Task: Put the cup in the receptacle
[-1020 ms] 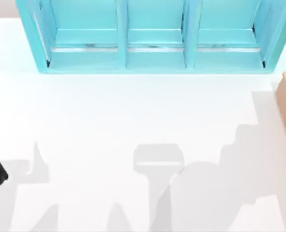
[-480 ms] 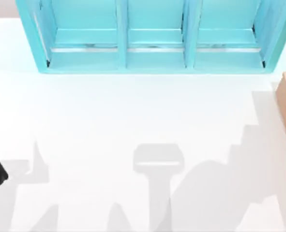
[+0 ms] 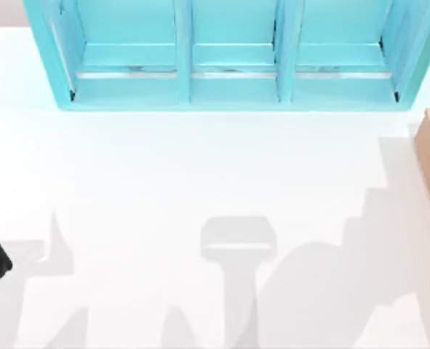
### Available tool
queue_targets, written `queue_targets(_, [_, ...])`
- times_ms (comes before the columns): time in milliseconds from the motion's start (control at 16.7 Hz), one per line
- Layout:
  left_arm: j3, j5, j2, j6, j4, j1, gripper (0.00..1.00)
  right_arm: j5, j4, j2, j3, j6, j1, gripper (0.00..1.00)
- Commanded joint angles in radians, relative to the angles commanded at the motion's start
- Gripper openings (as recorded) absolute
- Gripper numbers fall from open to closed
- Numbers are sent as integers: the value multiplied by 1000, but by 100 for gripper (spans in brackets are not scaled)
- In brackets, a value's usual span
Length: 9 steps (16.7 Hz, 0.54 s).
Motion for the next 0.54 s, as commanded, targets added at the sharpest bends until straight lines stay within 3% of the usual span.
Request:
queue_targets(180, [0, 0, 0, 0, 0, 0, 100, 0, 0, 0, 0, 0, 0, 98])
queue_targets(540, [0, 0, 0, 0, 0, 0, 100, 0, 0, 0, 0, 0, 0, 100])
